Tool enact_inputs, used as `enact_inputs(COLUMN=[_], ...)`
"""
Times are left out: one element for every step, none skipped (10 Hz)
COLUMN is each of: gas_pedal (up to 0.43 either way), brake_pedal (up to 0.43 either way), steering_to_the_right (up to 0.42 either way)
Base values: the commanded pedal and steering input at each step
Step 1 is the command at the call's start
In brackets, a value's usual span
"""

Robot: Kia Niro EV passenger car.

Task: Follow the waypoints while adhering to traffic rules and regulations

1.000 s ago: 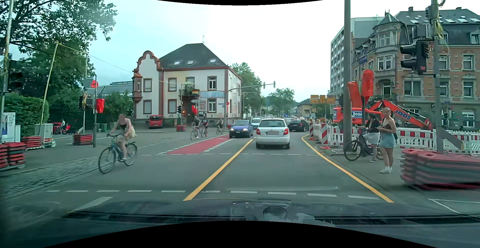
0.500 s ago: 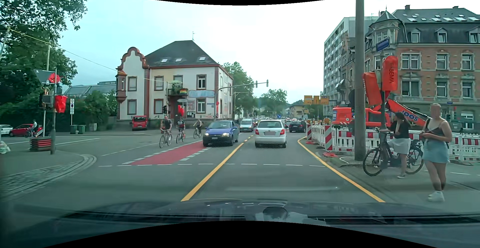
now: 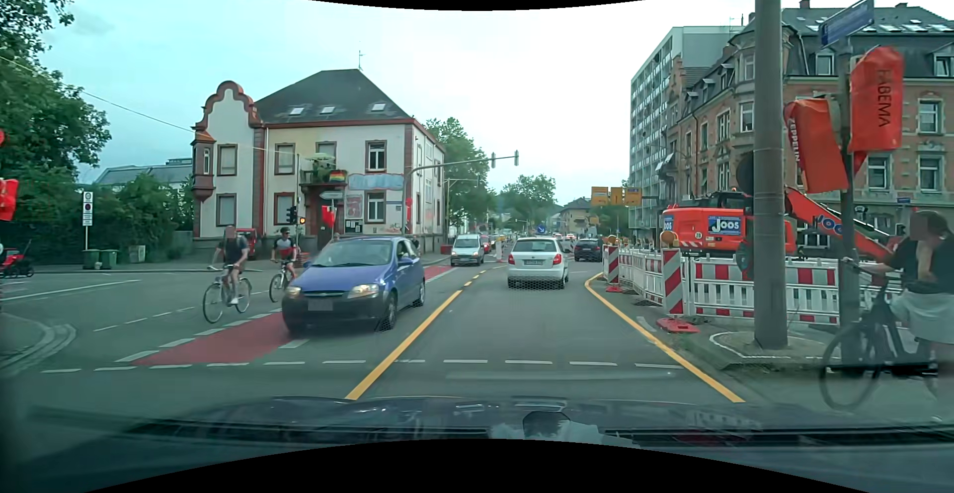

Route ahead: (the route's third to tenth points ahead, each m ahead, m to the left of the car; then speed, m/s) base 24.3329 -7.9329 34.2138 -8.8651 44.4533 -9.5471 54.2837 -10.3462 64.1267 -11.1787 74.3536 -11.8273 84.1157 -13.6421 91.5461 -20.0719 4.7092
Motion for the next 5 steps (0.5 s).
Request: enact_inputs(gas_pedal=[0.087, 0.087, 0.098, 0.098, 0.098], brake_pedal=[0.0, 0.0, 0.0, 0.0, 0.0], steering_to_the_right=[0.043, 0.04, 0.038, 0.037, 0.035])
